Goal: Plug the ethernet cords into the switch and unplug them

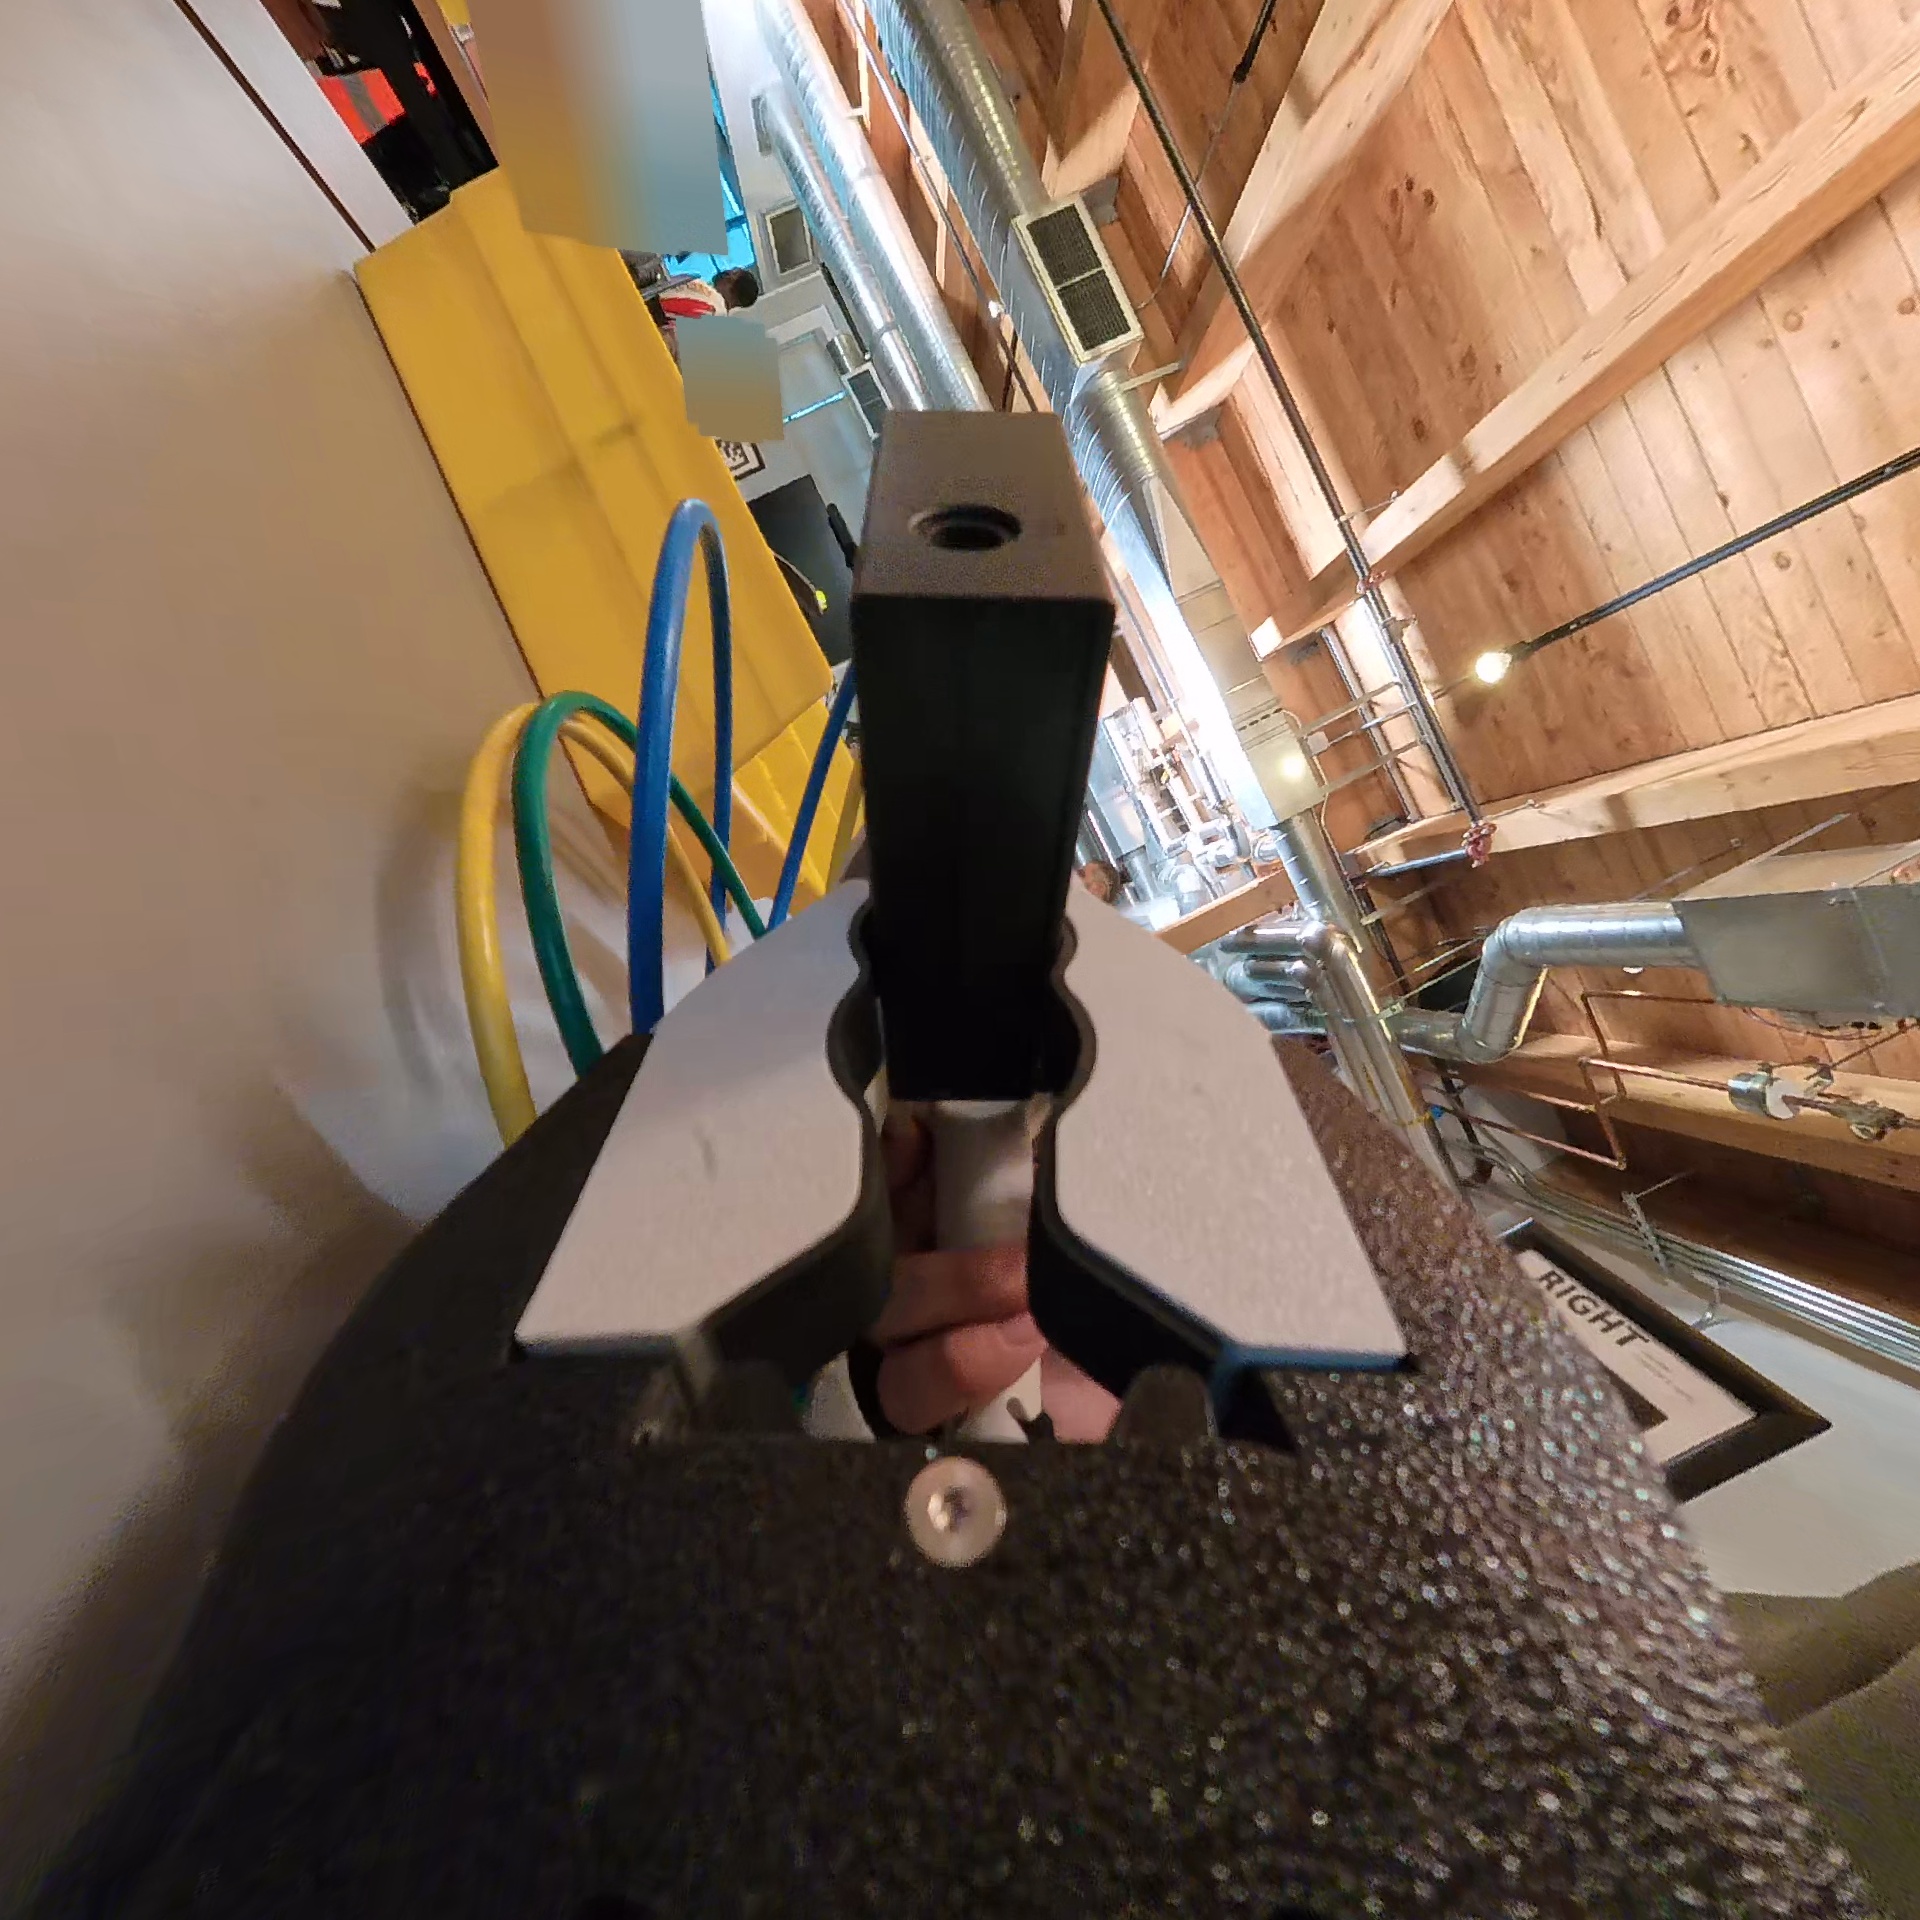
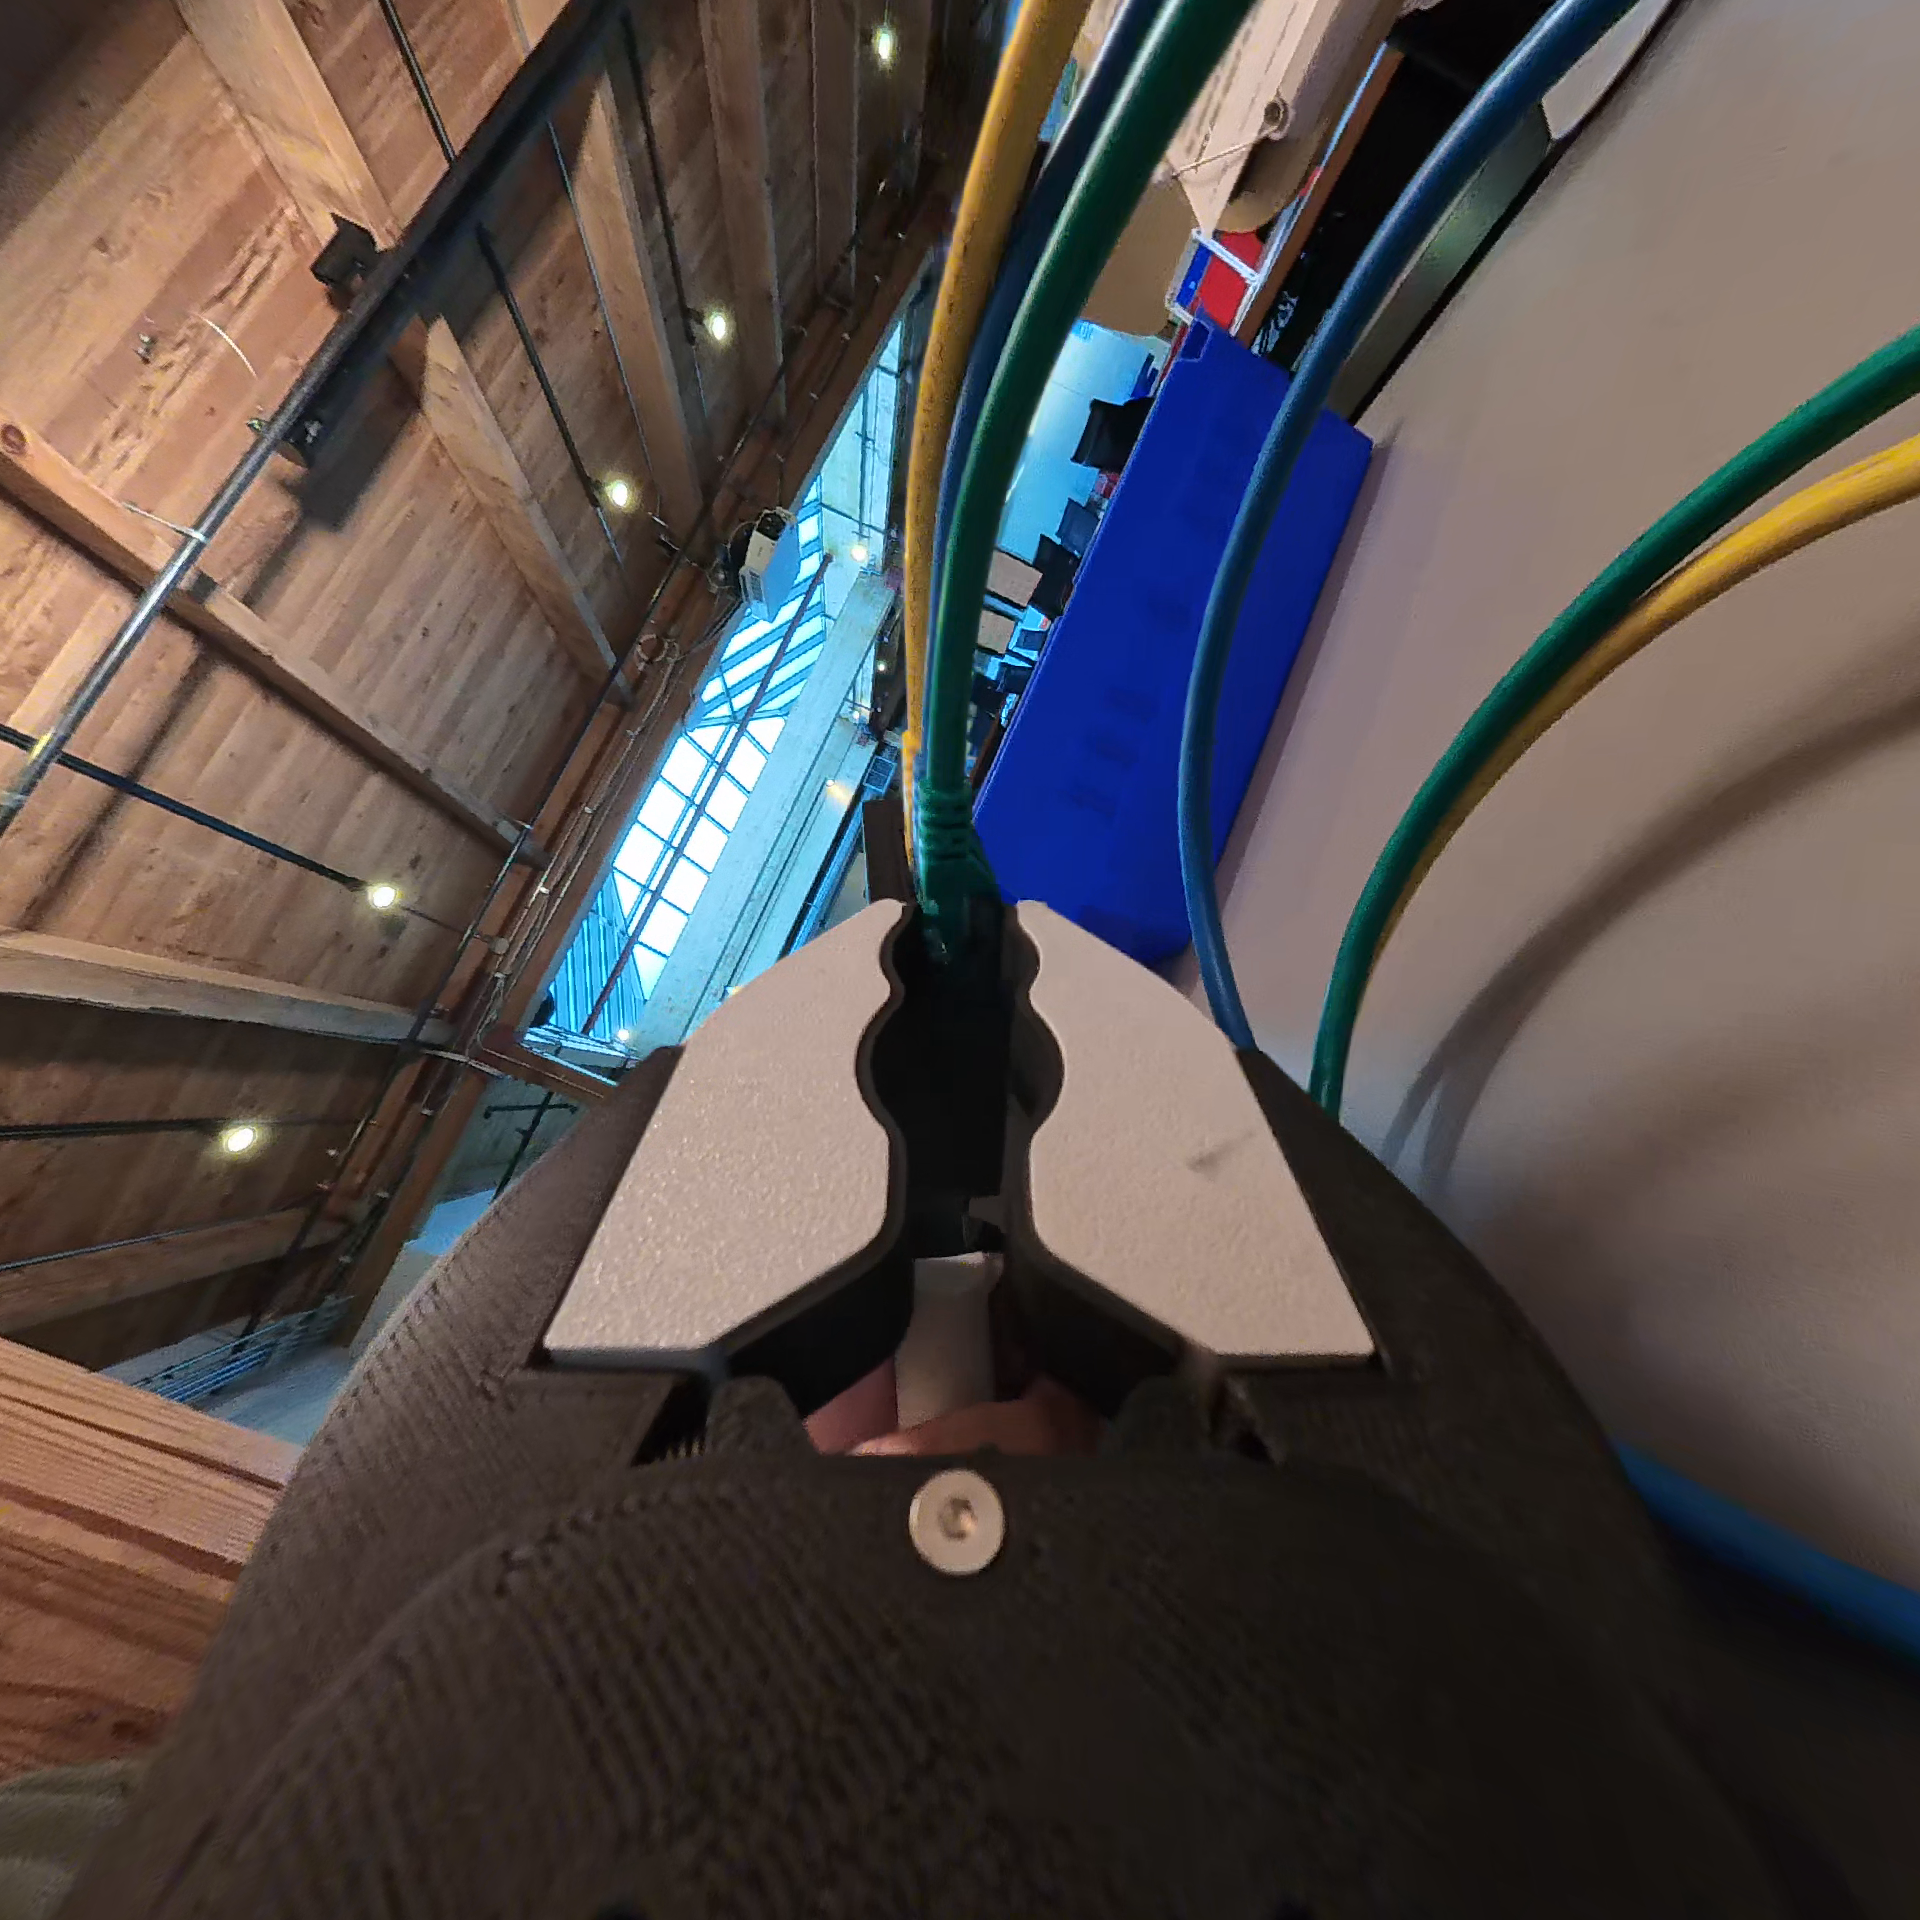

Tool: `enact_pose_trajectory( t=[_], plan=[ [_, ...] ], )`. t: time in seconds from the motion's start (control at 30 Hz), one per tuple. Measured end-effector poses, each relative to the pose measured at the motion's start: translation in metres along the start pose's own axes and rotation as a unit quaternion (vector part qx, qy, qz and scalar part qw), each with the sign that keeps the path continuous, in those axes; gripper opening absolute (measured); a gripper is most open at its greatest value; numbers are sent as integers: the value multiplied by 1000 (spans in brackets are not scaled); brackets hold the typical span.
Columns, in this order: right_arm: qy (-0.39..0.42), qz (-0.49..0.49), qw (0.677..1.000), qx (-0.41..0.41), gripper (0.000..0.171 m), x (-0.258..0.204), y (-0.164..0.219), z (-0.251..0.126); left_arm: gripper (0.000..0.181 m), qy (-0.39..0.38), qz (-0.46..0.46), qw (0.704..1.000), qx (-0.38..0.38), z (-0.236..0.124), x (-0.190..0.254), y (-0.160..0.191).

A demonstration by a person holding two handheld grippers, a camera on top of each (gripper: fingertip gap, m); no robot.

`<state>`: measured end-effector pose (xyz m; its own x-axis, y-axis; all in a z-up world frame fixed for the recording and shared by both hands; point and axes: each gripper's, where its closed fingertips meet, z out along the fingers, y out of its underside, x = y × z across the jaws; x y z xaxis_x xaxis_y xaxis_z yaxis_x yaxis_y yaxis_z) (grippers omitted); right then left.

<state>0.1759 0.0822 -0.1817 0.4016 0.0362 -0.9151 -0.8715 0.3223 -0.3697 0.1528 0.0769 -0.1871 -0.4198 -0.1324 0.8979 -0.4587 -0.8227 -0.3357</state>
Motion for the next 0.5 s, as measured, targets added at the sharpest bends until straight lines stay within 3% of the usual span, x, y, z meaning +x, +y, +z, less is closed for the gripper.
enact_pose_trajectory(
  t=[0.5],
  plan=[
    [-6, 24, 1000, -3, 15, -1, 1, 2, 27, -4, 11, 1000, 15, 0, 0, -2]
  ],
)
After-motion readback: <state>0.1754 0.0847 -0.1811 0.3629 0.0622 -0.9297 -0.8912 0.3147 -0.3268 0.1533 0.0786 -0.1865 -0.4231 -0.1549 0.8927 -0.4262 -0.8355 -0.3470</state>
